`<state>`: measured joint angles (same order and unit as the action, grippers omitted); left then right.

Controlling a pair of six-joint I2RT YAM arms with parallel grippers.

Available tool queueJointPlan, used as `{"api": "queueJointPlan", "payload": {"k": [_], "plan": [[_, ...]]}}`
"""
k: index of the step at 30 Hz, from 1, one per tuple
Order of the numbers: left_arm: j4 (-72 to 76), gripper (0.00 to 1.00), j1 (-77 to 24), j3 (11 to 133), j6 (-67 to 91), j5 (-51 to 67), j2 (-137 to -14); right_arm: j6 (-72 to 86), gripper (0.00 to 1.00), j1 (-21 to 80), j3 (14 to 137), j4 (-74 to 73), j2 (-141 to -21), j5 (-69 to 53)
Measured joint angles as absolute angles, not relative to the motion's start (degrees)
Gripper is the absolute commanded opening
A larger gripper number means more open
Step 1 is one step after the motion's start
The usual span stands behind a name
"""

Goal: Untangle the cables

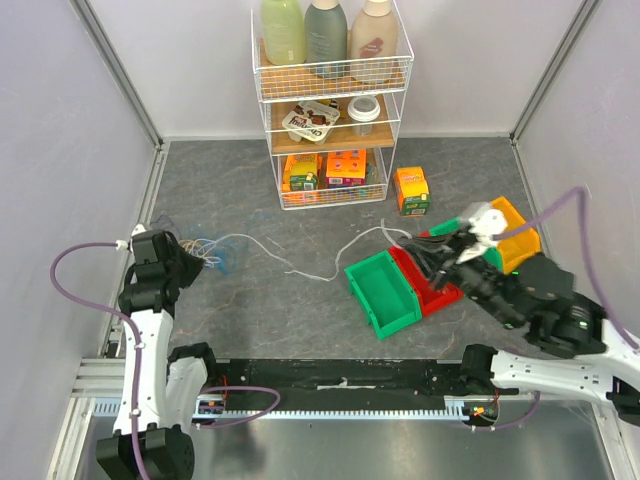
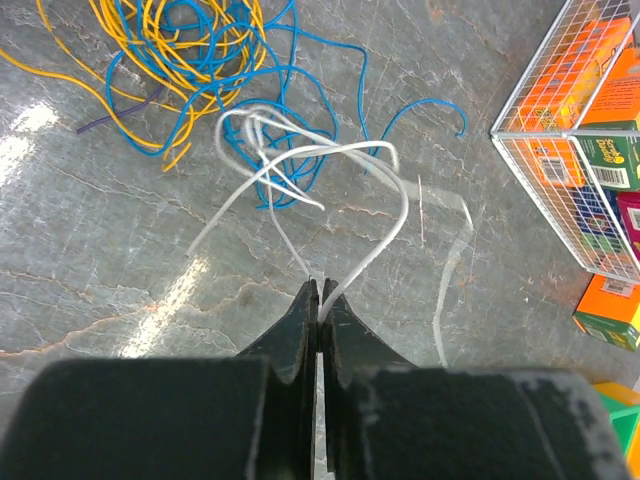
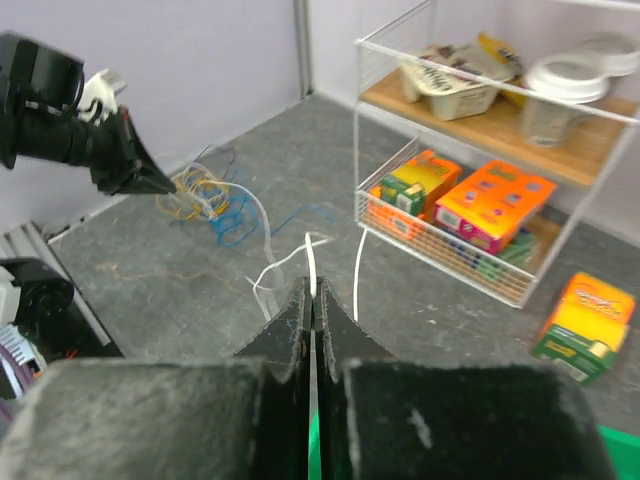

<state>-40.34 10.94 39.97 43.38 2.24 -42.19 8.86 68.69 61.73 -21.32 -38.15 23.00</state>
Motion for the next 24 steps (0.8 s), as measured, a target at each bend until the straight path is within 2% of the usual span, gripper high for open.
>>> {"api": "queueJointPlan", "payload": {"k": [7,12,17,18,20,21,22,23,24], "plan": [[-40.2,0.02,11.7,40.0,43.4,1.5,-43.6,7.7,0.0,68.7,71.2,-29.9,-22.6,31.0],[-39.5,0.02,11.9,39.3,43.4,1.9,-46.7,9.0,0.0,68.7,71.7,-26.8,-10.8,32.7],[-39.2,0.03,12.7,39.0,43.3,2.2,-46.9,9.3,0.0,68.6,68.7,-28.3,-15.9,36.1],[-39.3,0.14,12.8,39.0,43.2,2.4,-46.9,9.2,0.0,68.6,68.6,-29.0,-17.9,36.5],[-39.1,0.46,13.1,39.0,42.5,3.7,-46.9,9.0,0.0,68.6,68.6,-30.5,-22.1,36.9],[-38.9,0.58,13.1,39.0,42.0,5.0,-47.0,9.0,0.0,68.6,68.4,-31.0,-23.2,36.9],[-38.5,0.67,13.2,39.0,41.3,6.7,-47.2,9.0,0.0,68.7,68.1,-31.4,-24.0,36.8],[-38.1,0.71,13.2,39.0,40.7,8.6,-47.6,9.0,0.0,68.7,67.7,-31.7,-24.3,36.6],[-37.6,0.82,13.2,39.0,40.3,10.2,-47.8,9.1,0.0,68.7,67.4,-31.9,-24.3,36.1]]}}
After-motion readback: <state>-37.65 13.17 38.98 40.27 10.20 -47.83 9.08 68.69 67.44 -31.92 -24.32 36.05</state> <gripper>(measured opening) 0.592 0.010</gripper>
